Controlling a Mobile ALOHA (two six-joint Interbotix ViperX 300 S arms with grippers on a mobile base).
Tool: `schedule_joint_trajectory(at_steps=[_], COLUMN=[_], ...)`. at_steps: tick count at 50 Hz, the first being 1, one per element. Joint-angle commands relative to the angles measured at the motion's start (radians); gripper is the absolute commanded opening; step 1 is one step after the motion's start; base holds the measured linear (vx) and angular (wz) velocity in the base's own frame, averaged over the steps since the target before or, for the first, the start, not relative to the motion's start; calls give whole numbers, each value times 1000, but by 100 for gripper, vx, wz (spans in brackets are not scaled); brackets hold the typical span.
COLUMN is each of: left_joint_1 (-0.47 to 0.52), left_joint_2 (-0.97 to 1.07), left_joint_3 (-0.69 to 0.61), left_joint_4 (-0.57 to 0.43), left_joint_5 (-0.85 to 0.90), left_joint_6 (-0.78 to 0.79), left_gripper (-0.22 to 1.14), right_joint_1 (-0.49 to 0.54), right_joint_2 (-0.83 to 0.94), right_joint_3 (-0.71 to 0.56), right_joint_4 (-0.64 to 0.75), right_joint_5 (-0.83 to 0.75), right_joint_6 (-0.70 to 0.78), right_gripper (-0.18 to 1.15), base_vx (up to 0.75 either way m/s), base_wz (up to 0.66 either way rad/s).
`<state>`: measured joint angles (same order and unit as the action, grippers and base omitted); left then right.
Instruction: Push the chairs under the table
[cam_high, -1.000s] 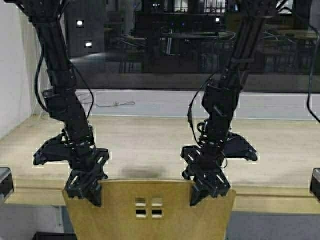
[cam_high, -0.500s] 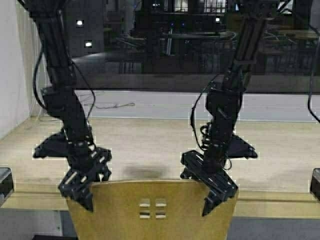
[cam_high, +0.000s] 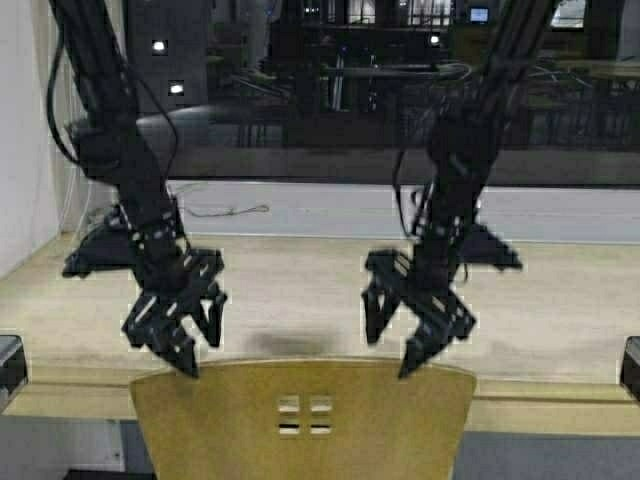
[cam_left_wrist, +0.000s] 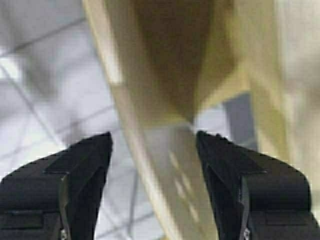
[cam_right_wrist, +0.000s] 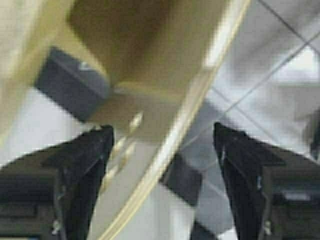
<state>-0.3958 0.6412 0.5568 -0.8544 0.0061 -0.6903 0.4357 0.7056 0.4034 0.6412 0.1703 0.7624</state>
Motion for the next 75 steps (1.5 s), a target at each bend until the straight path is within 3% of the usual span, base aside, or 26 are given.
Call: schedule_joint_trajectory(at_steps=[1,9,13,19,30,36,47,57,75], left_joint_1=[-3,-6,-8,-8,-3,12,63,101,112], left_joint_2=[-123,-213,-265,-333,-506,-592,-632,-623,-629], left_joint_3=[32,81,117,156,224,261,301,337,370], left_joint_4=[-8,-6,20,132,301,337,350,463,489], left_joint_5=[2,2,2,3,18,38,49,52,106], left_joint_6=[-2,15,57,206,508,627,675,764,769], left_gripper=[87,87,87,87,87,87,87,87,87], right_joint_1=[2,0,-8,-8,-8,-11,-48,-114,-158], right_joint_2=[-104,-172,-206,-250,-331,-374,-417,-443,-506], right_joint_3=[8,17,41,86,121,124,183,227,270], right_joint_4=[2,-6,-84,-233,-362,-430,-433,-517,-618], right_joint_5=[23,28,14,-32,-52,-51,-60,-58,-71], right_joint_6=[2,-14,-25,-80,-261,-373,-410,-471,-520], right_gripper=[93,93,93,93,93,93,93,93,93], base_vx=[0,0,0,0,-1,-5,-10,-17,-20], base_wz=[0,0,0,0,-1,-1,0,2,15])
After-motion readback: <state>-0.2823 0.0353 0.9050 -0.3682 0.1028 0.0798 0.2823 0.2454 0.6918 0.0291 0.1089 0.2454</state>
